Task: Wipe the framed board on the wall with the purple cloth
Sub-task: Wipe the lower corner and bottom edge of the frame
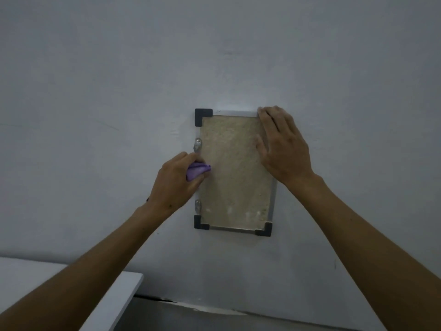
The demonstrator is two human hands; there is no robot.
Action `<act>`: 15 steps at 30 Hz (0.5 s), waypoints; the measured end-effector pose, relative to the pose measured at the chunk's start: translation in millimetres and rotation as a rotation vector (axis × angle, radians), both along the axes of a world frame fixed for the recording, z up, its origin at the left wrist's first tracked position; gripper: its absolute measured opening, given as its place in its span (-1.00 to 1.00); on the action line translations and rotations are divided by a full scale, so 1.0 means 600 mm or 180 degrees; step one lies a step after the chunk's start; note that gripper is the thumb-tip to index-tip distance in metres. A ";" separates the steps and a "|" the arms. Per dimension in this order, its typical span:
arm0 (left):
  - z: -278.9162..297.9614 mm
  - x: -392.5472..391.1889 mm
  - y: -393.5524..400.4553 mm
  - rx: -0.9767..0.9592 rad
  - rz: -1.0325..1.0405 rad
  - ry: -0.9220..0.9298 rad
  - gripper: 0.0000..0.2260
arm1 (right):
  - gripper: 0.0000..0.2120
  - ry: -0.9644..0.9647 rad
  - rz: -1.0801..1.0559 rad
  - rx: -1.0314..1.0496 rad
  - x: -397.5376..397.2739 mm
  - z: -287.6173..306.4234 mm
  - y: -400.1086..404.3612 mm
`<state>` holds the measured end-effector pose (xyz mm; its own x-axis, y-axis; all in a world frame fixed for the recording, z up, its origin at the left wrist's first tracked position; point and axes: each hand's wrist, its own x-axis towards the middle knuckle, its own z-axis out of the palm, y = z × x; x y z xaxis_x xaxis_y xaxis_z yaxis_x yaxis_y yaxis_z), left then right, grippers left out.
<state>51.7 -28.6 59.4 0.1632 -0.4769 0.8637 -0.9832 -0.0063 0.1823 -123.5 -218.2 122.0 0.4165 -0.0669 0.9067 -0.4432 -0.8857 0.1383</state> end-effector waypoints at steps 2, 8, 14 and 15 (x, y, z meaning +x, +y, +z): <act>-0.058 0.005 0.008 0.0172 0.0039 0.0106 -0.83 | -0.49 -0.0113 0.0085 0.0006 0.004 -0.007 -0.004; -0.184 -0.015 0.008 0.0550 0.0246 -0.0132 -0.92 | -0.52 -0.0432 0.0235 0.0082 0.023 -0.019 -0.001; -0.156 -0.008 -0.001 0.0072 0.0519 0.0151 -0.88 | -0.51 -0.0412 0.0216 0.0096 0.018 -0.019 0.000; -0.154 -0.009 -0.003 0.0027 0.0488 0.0187 -0.88 | -0.51 -0.0409 0.0226 0.0111 0.018 -0.020 0.000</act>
